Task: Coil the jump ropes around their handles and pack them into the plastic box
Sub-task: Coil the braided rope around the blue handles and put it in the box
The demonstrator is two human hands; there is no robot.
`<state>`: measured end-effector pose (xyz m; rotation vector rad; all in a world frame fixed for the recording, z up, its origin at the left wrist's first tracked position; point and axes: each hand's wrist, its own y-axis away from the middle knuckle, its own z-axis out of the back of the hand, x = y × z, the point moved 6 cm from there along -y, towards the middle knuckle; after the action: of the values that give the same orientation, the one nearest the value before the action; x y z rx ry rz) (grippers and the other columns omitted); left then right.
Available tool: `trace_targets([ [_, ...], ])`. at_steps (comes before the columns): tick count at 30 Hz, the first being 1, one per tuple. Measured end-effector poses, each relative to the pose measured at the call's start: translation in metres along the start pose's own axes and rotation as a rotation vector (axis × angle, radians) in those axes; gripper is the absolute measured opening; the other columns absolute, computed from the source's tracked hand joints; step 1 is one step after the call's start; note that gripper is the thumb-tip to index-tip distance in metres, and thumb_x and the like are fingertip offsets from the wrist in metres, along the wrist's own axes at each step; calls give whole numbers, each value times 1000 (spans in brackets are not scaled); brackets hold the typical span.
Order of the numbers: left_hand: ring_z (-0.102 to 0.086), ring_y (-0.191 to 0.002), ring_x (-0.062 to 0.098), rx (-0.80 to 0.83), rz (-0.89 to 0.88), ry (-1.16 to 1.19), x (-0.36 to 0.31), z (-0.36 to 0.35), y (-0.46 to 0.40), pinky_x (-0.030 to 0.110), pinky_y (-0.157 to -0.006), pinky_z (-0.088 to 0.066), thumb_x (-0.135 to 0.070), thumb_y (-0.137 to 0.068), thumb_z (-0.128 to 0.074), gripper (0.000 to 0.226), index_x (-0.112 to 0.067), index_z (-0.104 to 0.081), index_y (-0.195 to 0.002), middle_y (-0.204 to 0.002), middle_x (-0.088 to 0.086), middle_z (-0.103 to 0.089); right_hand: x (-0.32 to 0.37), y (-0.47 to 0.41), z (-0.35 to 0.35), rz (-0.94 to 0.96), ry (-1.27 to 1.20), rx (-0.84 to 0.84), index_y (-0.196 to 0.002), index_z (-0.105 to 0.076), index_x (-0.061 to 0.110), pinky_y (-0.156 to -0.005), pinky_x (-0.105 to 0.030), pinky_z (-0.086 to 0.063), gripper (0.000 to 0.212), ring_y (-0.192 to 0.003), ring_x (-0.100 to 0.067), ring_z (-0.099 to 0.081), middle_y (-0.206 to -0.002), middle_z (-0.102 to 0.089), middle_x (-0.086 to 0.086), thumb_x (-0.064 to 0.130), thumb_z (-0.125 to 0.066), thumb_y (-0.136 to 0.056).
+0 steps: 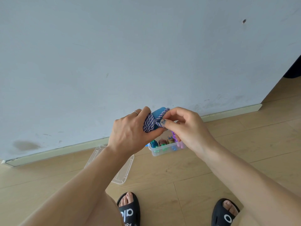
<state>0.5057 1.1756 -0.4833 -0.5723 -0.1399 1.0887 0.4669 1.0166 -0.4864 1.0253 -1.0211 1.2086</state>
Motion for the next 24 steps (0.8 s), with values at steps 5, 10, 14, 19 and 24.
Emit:
trace_targets([
  [5, -49, -50, 14, 7, -48, -1, 2, 1, 2, 30, -42, -42, -87, -76, -41, 65, -24, -54, -88, -64, -8, -52, -1, 0, -3, -1, 98, 102, -97, -74, 20, -43, -13, -40, 10, -42, 0, -48, -50, -57, 23, 21, -64, -95],
  [10, -45, -48, 16, 5, -109, -51, 0, -1, 2, 28, -39, -37, -85, -75, -46, 65, -22, -56, -84, -60, -6, -48, -8, -3, -3, -49, 173, 160, -96, -71, 19, -45, -12, -41, 8, -42, -3, -52, -53, -61, 13, 25, -66, -94],
  [14, -43, -47, 17, -3, -114, -49, -2, 0, 0, 27, -38, -35, -81, -77, -48, 61, -21, -55, -83, -60, -5, -46, -12, -2, -4, -13, 200, 146, -93, -65, 23, -47, -17, -42, 7, -47, -5, -55, -63, -64, 2, 29, -63, -95],
  [19, -49, -51, 16, 36, -87, 16, 1, -1, 0, 31, -42, -43, -81, -74, -52, 60, -24, -56, -91, -66, -8, -53, -10, 1, -5, 69, 121, 96, -90, -63, 21, -48, -23, -42, 7, -50, -9, -49, -56, -56, 9, 23, -62, -96],
  [24, -55, -60, 11, 106, 11, 149, 3, -3, 1, 33, -54, -49, -84, -63, -54, 62, -31, -51, -93, -71, -13, -58, -7, 2, -1, 41, -125, -6, -95, -59, 8, -40, -18, -39, 1, -52, -16, -50, -69, -63, 4, 9, -60, -96],
])
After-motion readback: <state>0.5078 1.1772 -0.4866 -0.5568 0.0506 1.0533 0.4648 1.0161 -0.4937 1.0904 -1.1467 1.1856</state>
